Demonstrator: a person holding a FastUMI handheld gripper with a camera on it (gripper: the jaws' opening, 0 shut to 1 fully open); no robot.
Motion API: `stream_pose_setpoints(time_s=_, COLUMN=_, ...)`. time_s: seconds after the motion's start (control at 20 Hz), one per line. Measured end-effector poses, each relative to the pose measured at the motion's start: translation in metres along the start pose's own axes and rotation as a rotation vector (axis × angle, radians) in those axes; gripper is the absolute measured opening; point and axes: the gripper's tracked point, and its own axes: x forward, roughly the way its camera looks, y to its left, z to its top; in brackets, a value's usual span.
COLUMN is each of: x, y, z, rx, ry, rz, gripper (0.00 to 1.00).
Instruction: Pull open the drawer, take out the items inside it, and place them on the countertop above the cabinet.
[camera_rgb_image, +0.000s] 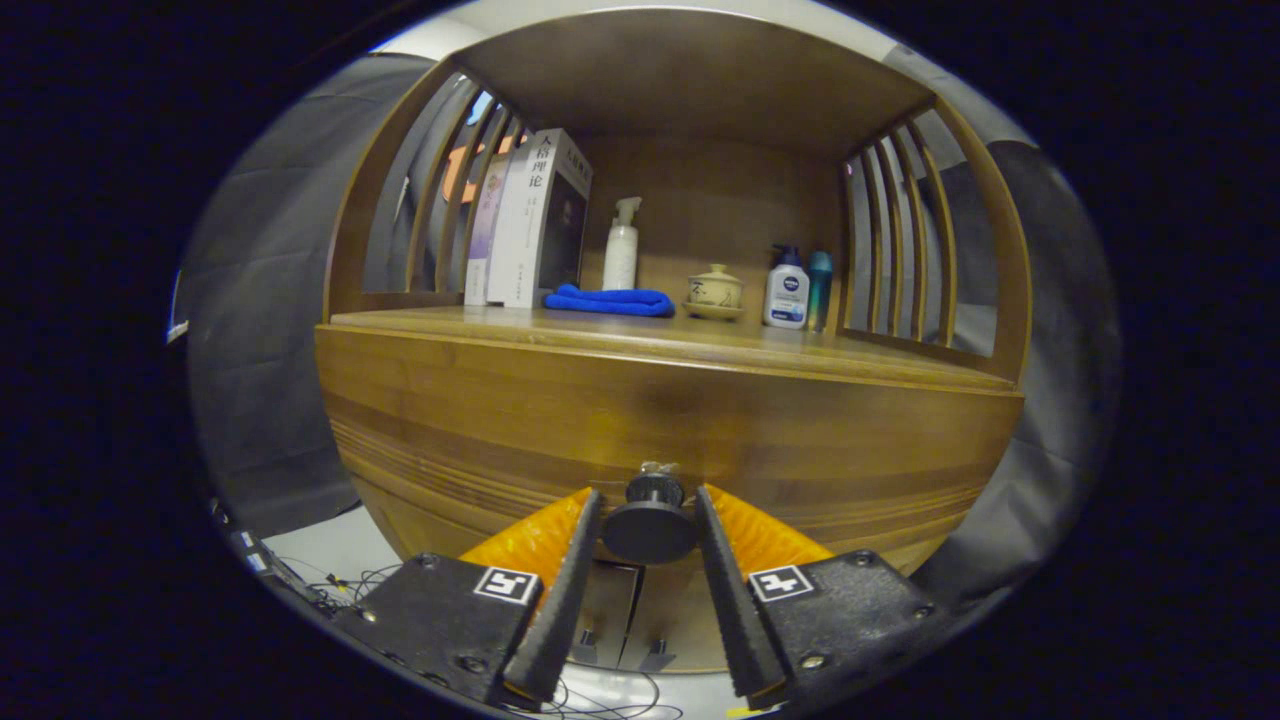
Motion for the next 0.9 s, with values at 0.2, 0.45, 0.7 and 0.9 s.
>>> stream_pose_setpoints(time_s=0.2, x=0.001, y=-0.001, z=-0.003, rx=0.034, ry=0.044, rz=-0.052, gripper=0.47)
stream_pose_setpoints(time_s=0.45, x=0.001, y=0.0, z=-0.003, rx=0.065, ry=0.062, rz=-0.041, gripper=0.4)
stream_pose_setpoints(time_s=0.7, x=-0.022, y=0.0, z=-0.011, rx=0.091, ry=0.094, rz=-0.041, gripper=0.37)
stream_pose_setpoints(time_s=0.9, x=-0.05, y=0.002, z=-0.018, rx=0.1, ry=0.107, rz=-0.03, gripper=0.36)
